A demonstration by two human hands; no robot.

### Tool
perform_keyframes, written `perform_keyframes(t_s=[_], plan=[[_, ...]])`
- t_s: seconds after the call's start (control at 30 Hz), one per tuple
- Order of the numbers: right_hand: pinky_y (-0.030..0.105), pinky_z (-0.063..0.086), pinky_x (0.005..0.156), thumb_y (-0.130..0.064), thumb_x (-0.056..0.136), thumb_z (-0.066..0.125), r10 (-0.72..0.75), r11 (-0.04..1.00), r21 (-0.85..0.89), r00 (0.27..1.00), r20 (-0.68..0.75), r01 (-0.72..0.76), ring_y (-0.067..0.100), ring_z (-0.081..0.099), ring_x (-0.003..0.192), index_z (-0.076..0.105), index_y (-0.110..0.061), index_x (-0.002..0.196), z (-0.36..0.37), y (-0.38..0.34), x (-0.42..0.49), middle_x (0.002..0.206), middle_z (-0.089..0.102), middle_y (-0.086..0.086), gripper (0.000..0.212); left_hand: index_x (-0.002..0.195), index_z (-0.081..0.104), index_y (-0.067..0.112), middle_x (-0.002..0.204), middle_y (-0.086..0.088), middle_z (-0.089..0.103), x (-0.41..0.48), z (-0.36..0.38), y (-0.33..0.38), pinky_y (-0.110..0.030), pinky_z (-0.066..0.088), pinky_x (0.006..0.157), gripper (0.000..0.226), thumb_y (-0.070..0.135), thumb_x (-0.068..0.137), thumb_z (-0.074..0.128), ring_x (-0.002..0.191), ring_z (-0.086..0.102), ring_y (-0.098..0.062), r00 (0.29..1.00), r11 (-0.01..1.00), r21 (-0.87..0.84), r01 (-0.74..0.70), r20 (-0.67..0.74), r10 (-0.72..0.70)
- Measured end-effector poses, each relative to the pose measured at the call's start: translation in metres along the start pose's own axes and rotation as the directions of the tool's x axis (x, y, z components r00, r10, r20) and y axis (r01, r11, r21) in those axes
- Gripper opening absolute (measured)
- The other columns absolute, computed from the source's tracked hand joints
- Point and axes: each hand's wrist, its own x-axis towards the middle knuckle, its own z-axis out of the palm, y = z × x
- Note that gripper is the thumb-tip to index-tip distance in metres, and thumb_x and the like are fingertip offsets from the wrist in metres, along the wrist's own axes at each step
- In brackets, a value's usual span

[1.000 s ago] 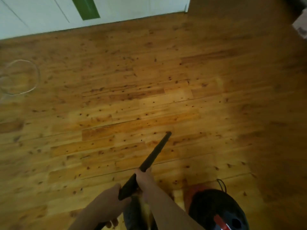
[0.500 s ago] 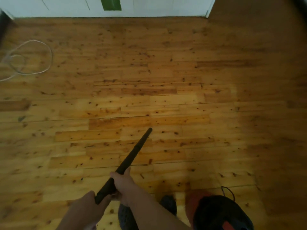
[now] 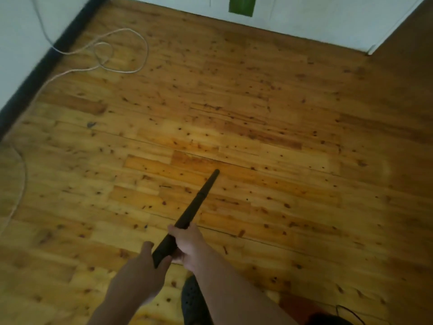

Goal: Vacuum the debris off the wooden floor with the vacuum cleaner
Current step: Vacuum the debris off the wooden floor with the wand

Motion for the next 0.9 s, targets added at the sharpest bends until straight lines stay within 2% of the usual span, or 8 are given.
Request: perform_keyframes(t_s=[0.1,0.2,0.33,0.4,0.67,0.77,0.83,0.9], plan=[[0.054,0.058,0.081,-0.023,0.094,0.065,-0.011,0.996,-0.086,1.0,0.0,0.011,0.034,0.064,0.1,0.035,-0.018,0.133,0.039,0.007,0.007,0.115,0.058,0.014,0.049,0.118,0.037,0.019,0.078,-0.003,0.063,0.002,-0.012,-0.032,-0.022,0.042,0.044,0.031,0.045,0.102,0.042,0.051,0.055,-0.013,0.999,0.999,-0.05,0.017,-0.027,-0.019],[0.053,0.058,0.08,-0.025,0.094,0.065,-0.012,0.984,-0.177,0.999,0.047,0.02,0.033,0.064,0.1,0.035,-0.018,0.128,0.077,0.014,0.009,0.113,0.057,0.012,0.046,0.107,0.041,0.018,0.076,-0.002,0.061,0.002,-0.024,-0.063,-0.023,0.043,0.046,0.028,0.046,0.102,0.039,0.052,0.055,-0.012,0.996,0.994,-0.089,0.067,-0.048,-0.072],[0.052,0.058,0.08,-0.024,0.094,0.064,-0.005,0.957,-0.287,0.996,0.089,0.031,0.032,0.065,0.098,0.036,-0.016,0.133,0.121,0.026,0.014,0.113,0.058,0.013,0.048,0.112,0.039,0.008,0.075,-0.002,0.057,0.003,-0.036,-0.103,-0.024,0.043,0.047,0.041,0.047,0.102,0.038,0.052,0.051,-0.013,0.988,0.98,-0.156,0.127,-0.072,-0.139],[0.052,0.059,0.079,-0.025,0.095,0.064,0.0,0.941,-0.336,0.994,0.112,0.038,0.033,0.065,0.099,0.039,-0.015,0.13,0.139,0.033,0.017,0.113,0.059,0.013,0.044,0.108,0.041,0.011,0.077,-0.003,0.057,0.003,-0.04,-0.12,-0.025,0.043,0.047,0.038,0.048,0.102,0.038,0.051,0.05,-0.013,0.984,0.971,-0.189,0.146,-0.076,-0.162],[0.049,0.058,0.082,-0.018,0.085,0.074,0.137,0.822,-0.568,0.952,0.274,0.045,0.03,0.068,0.094,0.042,-0.027,0.104,0.209,0.076,0.023,0.104,0.063,0.013,0.037,0.094,0.047,0.017,0.076,0.001,0.057,-0.005,-0.039,-0.197,-0.025,0.038,0.048,0.038,0.053,0.099,0.039,0.057,0.051,-0.012,0.925,0.899,-0.328,0.291,-0.145,-0.352],[0.042,0.054,0.073,-0.019,0.083,0.073,0.198,0.773,-0.633,0.928,0.315,0.05,0.032,0.065,0.092,0.049,-0.024,0.115,0.227,0.097,0.023,0.104,0.062,0.012,0.041,0.086,0.04,0.022,0.079,0.005,0.058,-0.013,-0.035,-0.215,-0.025,0.039,0.049,0.035,0.055,0.098,0.037,0.063,0.054,-0.01,0.895,0.87,-0.348,0.349,-0.15,-0.42],[0.042,0.052,0.074,-0.015,0.084,0.07,0.234,0.758,-0.651,0.915,0.33,0.041,0.031,0.064,0.094,0.047,-0.026,0.121,0.236,0.108,0.023,0.103,0.06,0.011,0.046,0.087,0.039,0.022,0.081,0.006,0.057,-0.018,-0.03,-0.222,-0.026,0.042,0.055,0.035,0.056,0.098,0.036,0.069,0.057,-0.011,0.88,0.847,-0.376,0.375,-0.144,-0.453],[0.038,0.054,0.07,-0.011,0.085,0.067,0.275,0.74,-0.672,0.901,0.336,0.025,0.026,0.063,0.087,0.045,-0.029,0.128,0.246,0.117,0.022,0.102,0.059,0.008,0.052,0.085,0.04,0.022,0.081,0.006,0.058,-0.022,-0.027,-0.23,-0.027,0.045,0.058,0.036,0.055,0.098,0.035,0.072,0.058,-0.012,0.863,0.82,-0.419,0.391,-0.142,-0.484]])
